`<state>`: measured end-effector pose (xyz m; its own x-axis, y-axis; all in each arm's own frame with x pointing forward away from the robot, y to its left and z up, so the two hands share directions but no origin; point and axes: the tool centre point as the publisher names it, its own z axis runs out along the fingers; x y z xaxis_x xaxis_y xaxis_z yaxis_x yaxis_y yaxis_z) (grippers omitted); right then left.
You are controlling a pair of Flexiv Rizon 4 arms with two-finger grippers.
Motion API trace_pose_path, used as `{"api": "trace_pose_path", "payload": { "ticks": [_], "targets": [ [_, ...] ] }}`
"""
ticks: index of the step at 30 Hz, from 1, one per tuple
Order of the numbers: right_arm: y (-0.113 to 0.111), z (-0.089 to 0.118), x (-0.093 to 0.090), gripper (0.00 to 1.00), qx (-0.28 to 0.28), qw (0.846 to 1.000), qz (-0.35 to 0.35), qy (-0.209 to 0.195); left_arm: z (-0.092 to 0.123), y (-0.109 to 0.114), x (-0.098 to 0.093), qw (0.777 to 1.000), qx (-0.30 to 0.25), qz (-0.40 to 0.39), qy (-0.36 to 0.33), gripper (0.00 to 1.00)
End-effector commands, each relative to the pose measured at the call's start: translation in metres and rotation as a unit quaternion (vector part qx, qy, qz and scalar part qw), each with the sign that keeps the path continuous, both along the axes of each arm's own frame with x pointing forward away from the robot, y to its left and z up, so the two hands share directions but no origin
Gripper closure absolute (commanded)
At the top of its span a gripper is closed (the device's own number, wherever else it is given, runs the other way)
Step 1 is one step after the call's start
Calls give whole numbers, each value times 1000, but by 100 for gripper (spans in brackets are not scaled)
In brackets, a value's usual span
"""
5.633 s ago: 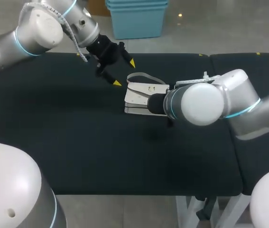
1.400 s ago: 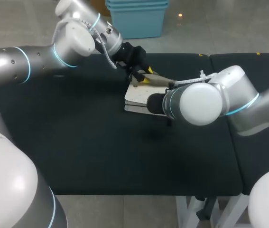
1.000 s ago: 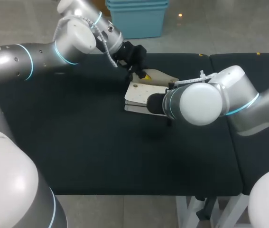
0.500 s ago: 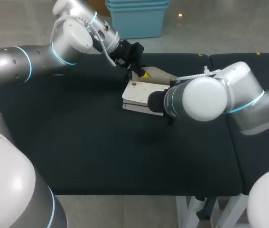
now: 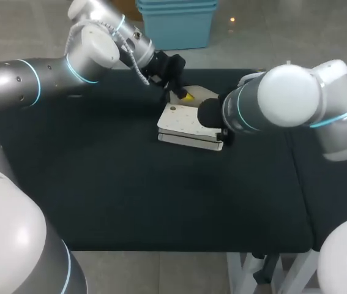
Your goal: Pick up the bag, open it, inspect its contents, close it, and place it on the opposite side
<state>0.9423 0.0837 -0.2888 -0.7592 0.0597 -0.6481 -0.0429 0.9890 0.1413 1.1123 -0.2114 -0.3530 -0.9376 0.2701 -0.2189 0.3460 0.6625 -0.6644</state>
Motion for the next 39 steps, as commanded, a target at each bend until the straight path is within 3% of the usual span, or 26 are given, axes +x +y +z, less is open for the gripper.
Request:
{"api": "trace_pose_path", "payload": {
  "ticks": [1, 8, 22, 39],
  "targets": [
    [-2, 11, 11, 100, -11, 1000, 8, 23, 13, 0, -11, 1000, -5, 18, -10, 100],
    [2, 27, 23, 100, -31, 998, 23, 52, 44, 2, -23, 998, -5, 52, -26, 100],
    [10, 48, 42, 100, -53, 997, 37, 40, 99, 6, -35, 998, -7, 57, -40, 100],
    [18, 33, 88, 100, -71, 995, 48, 55, 116, 7, -52, 999, -12, 40, -15, 100]
  ]
}}
